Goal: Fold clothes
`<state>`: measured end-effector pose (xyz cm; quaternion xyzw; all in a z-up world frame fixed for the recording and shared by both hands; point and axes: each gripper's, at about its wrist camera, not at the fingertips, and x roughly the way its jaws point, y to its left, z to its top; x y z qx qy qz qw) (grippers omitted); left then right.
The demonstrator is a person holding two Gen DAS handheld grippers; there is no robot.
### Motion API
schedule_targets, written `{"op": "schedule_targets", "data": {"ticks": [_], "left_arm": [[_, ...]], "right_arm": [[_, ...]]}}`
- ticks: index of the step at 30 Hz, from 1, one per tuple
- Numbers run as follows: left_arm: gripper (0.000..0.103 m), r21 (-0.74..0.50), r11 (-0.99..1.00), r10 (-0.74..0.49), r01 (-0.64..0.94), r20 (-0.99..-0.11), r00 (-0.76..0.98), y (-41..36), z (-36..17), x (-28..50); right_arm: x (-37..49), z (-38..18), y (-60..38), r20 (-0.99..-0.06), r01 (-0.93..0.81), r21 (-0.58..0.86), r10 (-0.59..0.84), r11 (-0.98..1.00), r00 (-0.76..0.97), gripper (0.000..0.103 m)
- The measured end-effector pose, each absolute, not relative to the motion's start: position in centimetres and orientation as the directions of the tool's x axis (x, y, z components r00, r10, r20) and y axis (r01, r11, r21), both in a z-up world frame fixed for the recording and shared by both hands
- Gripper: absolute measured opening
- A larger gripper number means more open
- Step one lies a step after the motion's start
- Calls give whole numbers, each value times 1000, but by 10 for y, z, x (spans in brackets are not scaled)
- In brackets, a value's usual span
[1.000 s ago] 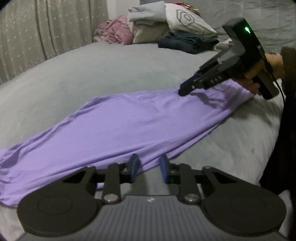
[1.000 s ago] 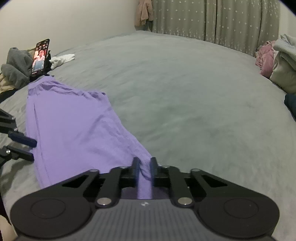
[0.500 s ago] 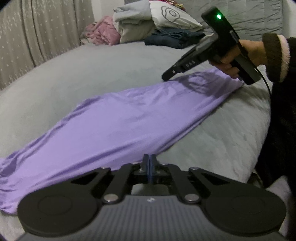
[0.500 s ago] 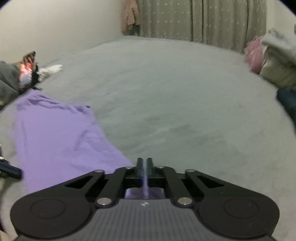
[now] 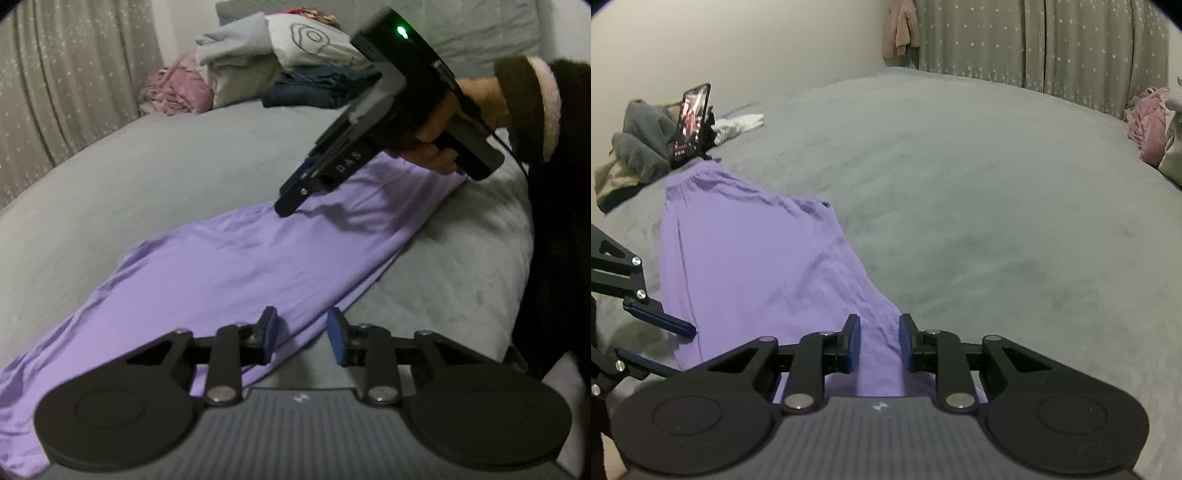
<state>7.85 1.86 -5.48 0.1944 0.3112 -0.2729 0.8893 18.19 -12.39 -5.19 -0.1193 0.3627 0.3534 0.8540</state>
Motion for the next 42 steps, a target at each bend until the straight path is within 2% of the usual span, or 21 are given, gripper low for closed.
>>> {"op": "schedule_targets", "data": {"ticks": [1,2,3,5,12,26,29,31,33,36,42], "left_arm": [[25,180,771,-366,611,-660,656,17,-55,79],[10,184,766,-368,616,-660,655,16,-56,79],[3,185,762,-371,621,-660,653,15,-56,78],[0,192,754,-374,628,-660,651,13,-56,77],[0,177,749,-400,639,-647,649,20,-55,70],[0,184,742,-382,644,-674,633,14,-59,71],[2,188,742,-379,644,-676,633,14,-58,73],[4,191,742,-374,642,-677,634,13,-57,73],[5,192,743,-373,642,-677,634,14,-57,73],[7,195,744,-370,639,-675,638,15,-57,73],[12,207,744,-361,636,-676,643,14,-56,75]], "right_arm": [[182,-52,-124,-704,-691,53,518,721,486,18],[182,-52,-123,-704,-695,50,518,718,485,10],[181,-52,-121,-704,-700,41,518,713,486,2],[178,-49,-119,-692,-700,9,510,714,511,0],[178,-41,-116,-644,-647,-80,456,758,614,0],[184,-62,-102,-674,-613,-191,352,766,650,0],[182,-58,-102,-675,-612,-191,350,768,650,9],[179,-49,-106,-673,-613,-164,367,773,642,18],[167,-37,-112,-655,-646,-110,434,755,618,22],[146,-32,-117,-651,-715,-9,539,699,535,22],[101,-47,-103,-700,-832,-65,569,552,432,22]]}}
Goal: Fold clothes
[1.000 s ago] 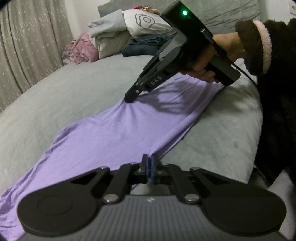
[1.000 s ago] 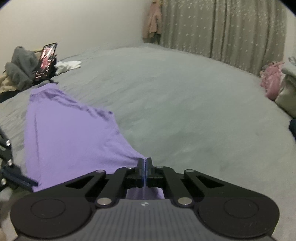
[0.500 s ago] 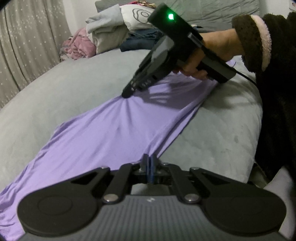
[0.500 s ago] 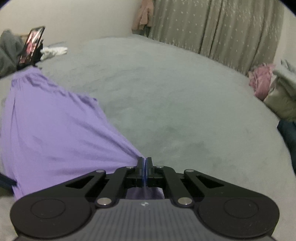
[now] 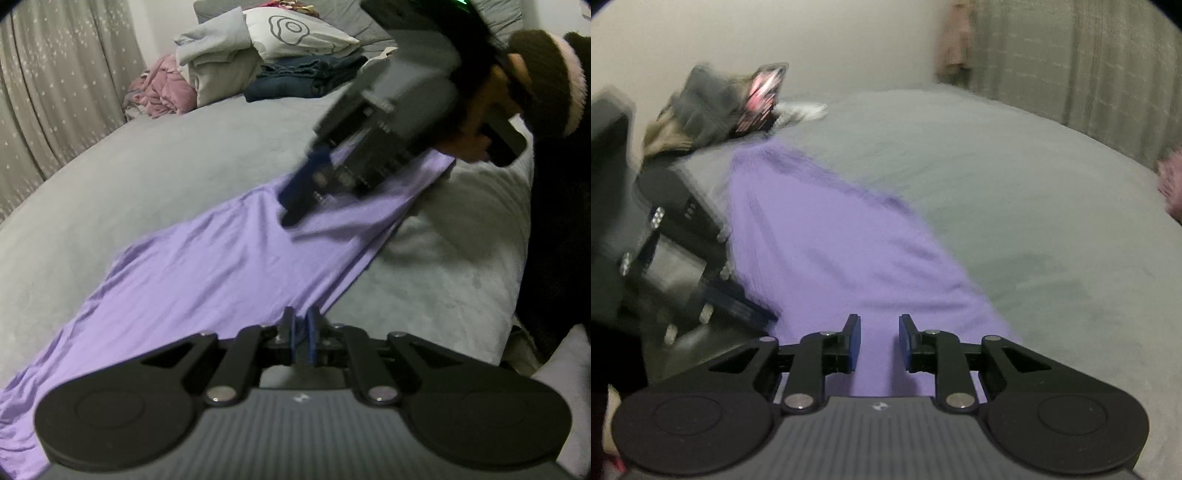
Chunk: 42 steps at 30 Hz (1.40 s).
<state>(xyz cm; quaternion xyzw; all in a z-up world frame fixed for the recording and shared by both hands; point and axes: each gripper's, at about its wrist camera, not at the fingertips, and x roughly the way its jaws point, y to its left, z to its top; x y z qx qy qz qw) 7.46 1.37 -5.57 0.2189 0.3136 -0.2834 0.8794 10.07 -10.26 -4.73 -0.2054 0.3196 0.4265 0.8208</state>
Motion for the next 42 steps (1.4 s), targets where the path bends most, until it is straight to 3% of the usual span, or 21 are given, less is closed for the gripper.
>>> {"op": "schedule_targets", "data": {"ticks": [4,9,16,26,33,35,36,37,42], "left_arm": [[26,182,765,-365,618,-669,648,22,-49,78],[27,131,832,-341,540,-646,682,41,-40,89],[28,116,806,-329,580,-727,603,45,-48,85],[31,119,805,-361,581,-678,641,39,-41,80],[31,134,728,-434,672,-669,603,1,-46,81],[31,140,703,-449,697,-673,587,-10,-50,81],[31,141,689,-456,711,-679,576,-16,-52,81],[31,146,680,-458,719,-681,572,-20,-53,81],[32,136,672,-470,728,-681,561,-26,-53,84]], "right_arm": [[83,-47,-99,-700,-858,-75,586,508,408,22],[66,-46,-93,-698,-878,-108,594,467,401,22],[59,-45,-91,-708,-889,-156,579,430,404,22],[105,-24,-140,-670,-770,-144,511,621,538,22],[152,-32,-178,-690,-662,-125,415,739,593,22],[156,-38,-181,-702,-665,-111,415,739,579,16],[158,-40,-181,-703,-666,-107,417,738,576,5],[158,-41,-181,-702,-665,-106,418,739,576,2],[162,-40,-186,-681,-626,-99,406,773,610,1]]}}
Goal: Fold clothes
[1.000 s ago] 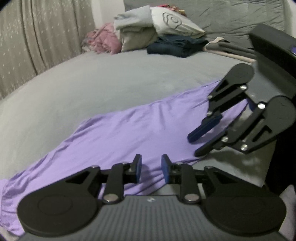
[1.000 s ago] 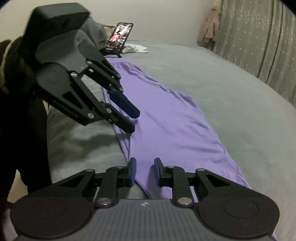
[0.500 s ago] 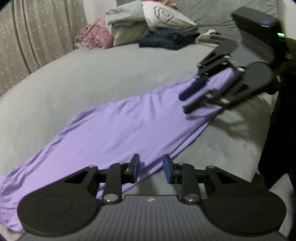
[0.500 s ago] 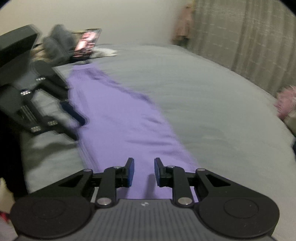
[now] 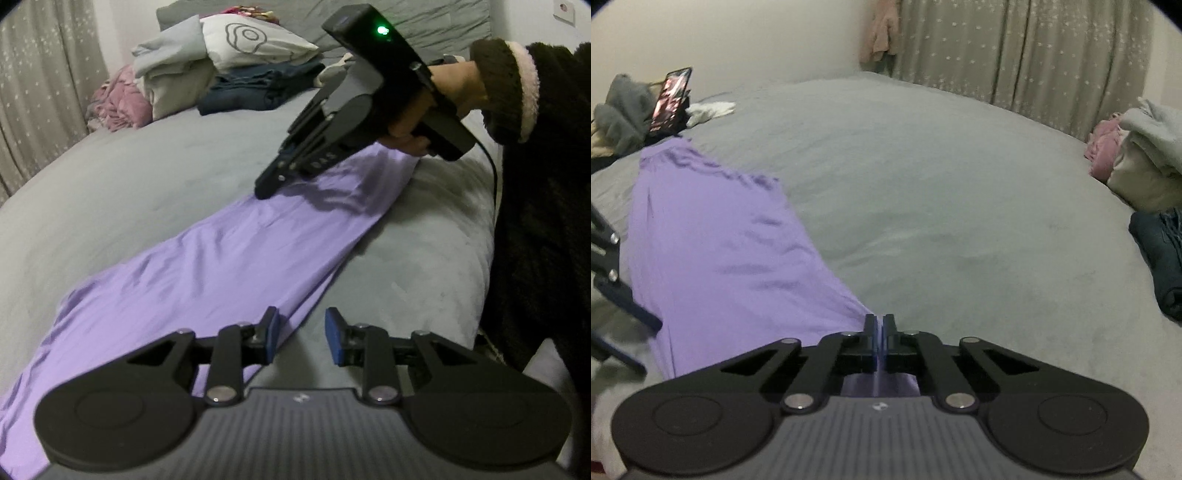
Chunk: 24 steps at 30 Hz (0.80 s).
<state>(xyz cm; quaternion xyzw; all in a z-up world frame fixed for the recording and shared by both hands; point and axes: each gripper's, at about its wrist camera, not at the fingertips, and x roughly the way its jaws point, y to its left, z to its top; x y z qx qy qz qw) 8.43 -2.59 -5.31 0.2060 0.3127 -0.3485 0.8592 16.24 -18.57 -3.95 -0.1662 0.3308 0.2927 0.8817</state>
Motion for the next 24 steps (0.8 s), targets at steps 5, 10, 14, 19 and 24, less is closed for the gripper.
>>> {"op": "schedule_targets", "data": {"ticks": [5,10,14,19,24], "left_arm": [[32,138,670,-478,729,-671,566,-33,-53,87],[32,145,672,-486,727,-654,579,-43,-53,91],[28,156,644,-483,749,-677,556,-54,-56,96],[12,94,587,-514,804,-724,460,-56,-56,94],[43,38,634,-542,772,-691,479,-37,-48,97]], "right_arm": [[168,-41,-181,-676,-603,-113,384,789,629,0],[179,-42,-186,-673,-557,-95,359,825,647,0],[178,-36,-194,-683,-580,16,432,815,589,3],[168,-36,-195,-686,-595,11,439,804,581,14],[153,-29,-192,-642,-561,-49,404,826,651,29]]}}
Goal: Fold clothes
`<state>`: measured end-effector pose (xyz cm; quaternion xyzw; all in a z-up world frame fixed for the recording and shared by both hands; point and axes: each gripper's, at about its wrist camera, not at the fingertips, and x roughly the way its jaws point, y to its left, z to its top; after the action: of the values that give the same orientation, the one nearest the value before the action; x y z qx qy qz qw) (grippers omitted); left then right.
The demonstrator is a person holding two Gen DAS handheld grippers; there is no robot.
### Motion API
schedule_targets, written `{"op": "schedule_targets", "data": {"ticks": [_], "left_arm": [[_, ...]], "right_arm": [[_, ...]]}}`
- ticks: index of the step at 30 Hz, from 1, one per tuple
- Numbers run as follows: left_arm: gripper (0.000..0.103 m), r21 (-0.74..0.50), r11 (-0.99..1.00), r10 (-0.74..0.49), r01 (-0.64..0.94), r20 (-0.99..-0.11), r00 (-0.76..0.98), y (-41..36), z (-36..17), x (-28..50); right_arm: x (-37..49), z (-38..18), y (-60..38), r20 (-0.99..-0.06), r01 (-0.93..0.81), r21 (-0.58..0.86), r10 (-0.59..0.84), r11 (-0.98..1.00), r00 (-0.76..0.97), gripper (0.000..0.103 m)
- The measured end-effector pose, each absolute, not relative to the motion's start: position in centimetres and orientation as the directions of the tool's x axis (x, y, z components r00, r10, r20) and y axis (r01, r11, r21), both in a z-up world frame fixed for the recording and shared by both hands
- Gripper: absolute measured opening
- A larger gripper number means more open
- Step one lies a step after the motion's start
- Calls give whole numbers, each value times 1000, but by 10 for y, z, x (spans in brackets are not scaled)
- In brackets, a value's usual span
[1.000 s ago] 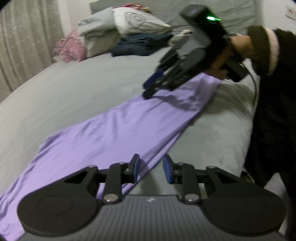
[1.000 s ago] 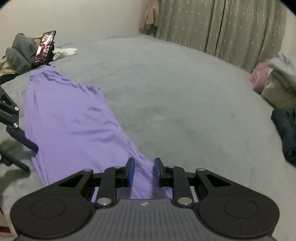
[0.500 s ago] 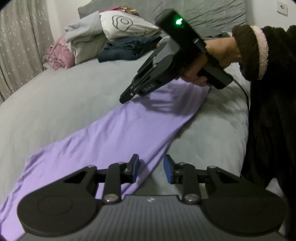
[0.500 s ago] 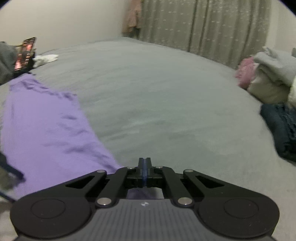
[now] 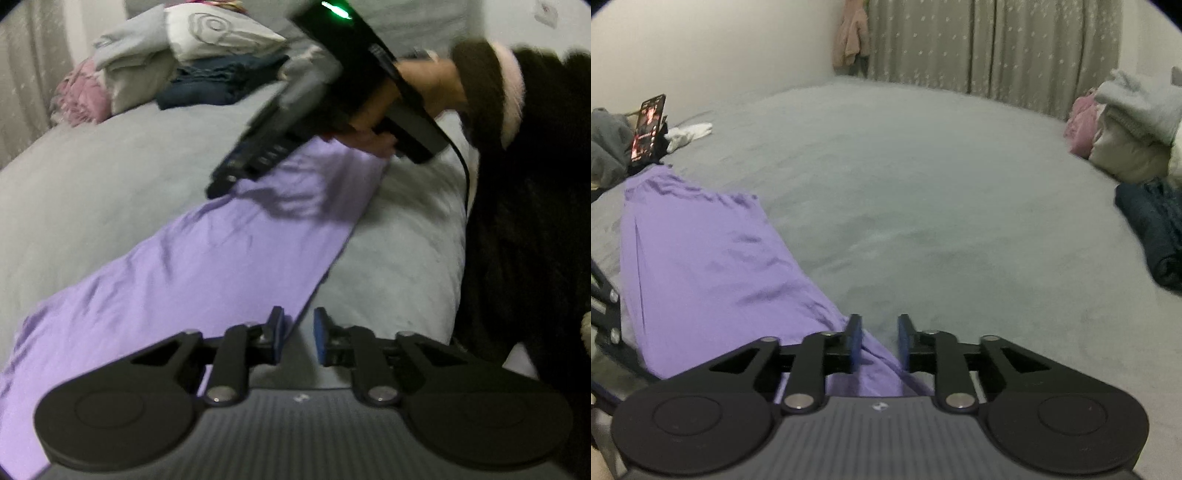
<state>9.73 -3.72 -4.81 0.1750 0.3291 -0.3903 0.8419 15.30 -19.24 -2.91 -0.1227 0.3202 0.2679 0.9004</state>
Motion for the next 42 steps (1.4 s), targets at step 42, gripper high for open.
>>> {"op": "schedule_targets", "data": {"ticks": [42], "left_arm": [[80,141,840,-334,524,-626,704,-163,-43,100]], "right_arm": [[68,-50,-373,-685,202,73,-98,977,722,44]]}}
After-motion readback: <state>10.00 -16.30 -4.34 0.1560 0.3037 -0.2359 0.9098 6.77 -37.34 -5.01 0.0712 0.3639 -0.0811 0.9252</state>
